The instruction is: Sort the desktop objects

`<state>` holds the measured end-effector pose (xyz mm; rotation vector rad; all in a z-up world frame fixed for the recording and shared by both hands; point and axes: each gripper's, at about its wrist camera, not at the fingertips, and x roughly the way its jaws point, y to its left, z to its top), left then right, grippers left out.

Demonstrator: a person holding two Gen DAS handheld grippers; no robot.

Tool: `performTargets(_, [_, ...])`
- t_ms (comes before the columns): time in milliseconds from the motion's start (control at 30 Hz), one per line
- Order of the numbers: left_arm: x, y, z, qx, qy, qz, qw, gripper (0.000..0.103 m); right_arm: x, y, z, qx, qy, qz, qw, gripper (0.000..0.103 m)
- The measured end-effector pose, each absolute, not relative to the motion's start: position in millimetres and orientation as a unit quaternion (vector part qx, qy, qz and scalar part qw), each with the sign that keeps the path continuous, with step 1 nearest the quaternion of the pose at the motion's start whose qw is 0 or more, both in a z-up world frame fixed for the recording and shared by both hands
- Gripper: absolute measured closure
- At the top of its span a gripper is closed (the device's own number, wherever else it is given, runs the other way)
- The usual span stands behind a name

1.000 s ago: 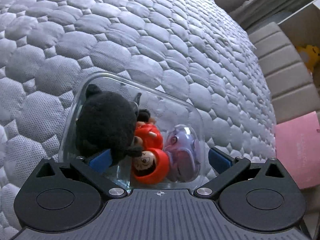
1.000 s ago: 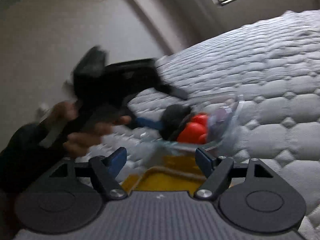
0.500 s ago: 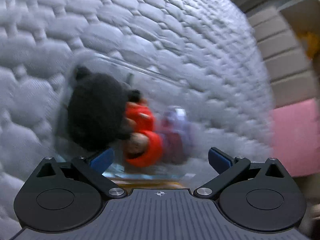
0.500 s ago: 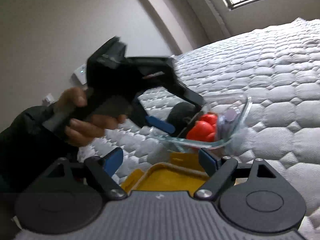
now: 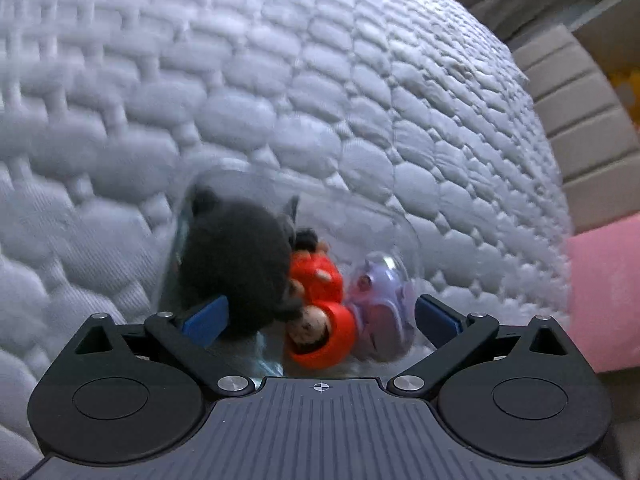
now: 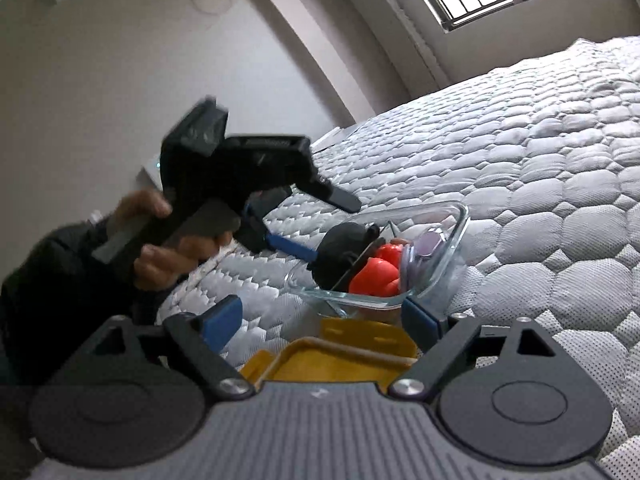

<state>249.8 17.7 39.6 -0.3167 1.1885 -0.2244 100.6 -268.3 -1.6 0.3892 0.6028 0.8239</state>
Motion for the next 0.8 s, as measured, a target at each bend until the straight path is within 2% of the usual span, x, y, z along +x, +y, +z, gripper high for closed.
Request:
performTargets(167, [255, 3, 48, -0.055, 0.53, -0.048, 0.845, 0.001, 102, -265, -3, 0.184, 0.288, 0.395, 0.853, 0.015])
performTargets(300, [264, 2, 30, -0.088, 0.56, -0.067, 0.821, 0.008, 101, -264, -3, 0.18, 0.289, 0.393, 0.854, 0.015])
performTargets(533, [259, 0, 27, -0.081, 0.549, -0.063, 0.83, 0.01, 105, -265, -7, 0.189, 0.293, 0.384, 0.855, 0.015])
performTargets(600, [256, -1, 28, -0.069, 0.542, -0.059, 0.835, 0.021, 107, -264, -8, 0.189, 0.297, 0.381, 0.855, 0.015])
performTargets(700, [254, -4, 27, -0.05, 0.537, -0.05, 0.84, 0.031, 108, -263, -9, 0.185, 0.298, 0.378, 0.857, 0.015])
performTargets(800, [256, -7, 24, -0.032, 0.538, -0.041, 0.841, 0.035, 107, -263, -9, 0.186, 0.297, 0.381, 0.855, 0.015])
